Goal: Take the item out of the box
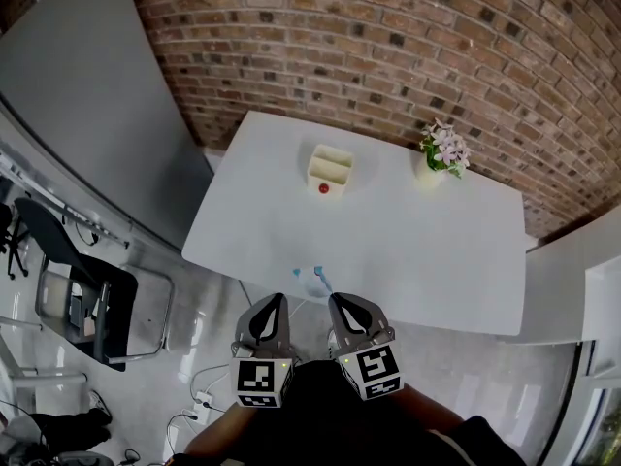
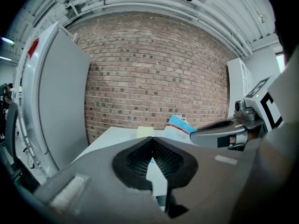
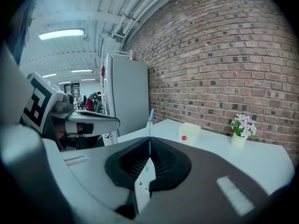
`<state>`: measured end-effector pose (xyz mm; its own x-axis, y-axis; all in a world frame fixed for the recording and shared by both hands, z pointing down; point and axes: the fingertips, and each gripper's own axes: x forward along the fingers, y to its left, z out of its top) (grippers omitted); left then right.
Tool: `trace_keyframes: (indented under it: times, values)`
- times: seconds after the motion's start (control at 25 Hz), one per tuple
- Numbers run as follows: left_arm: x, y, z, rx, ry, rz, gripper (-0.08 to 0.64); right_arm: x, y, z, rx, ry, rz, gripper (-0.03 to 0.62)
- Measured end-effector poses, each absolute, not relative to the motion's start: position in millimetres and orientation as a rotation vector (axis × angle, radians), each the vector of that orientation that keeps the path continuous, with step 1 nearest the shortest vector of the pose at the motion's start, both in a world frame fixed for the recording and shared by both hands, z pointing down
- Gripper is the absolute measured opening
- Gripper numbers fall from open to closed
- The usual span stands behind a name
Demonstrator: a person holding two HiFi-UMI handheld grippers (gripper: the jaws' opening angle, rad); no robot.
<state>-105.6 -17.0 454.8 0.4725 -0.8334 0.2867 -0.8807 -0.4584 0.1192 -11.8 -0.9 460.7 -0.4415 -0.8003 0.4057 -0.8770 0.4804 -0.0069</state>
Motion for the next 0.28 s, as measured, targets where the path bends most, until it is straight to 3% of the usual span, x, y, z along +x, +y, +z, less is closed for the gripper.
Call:
trace_keyframes:
  times: [0.28]
  values:
    - [-113.5,-15.9,451.8,2.469,-1.485,0.270,0.005,-15.1,1.4,458.1,1.413,-2.386,0.298,0.002]
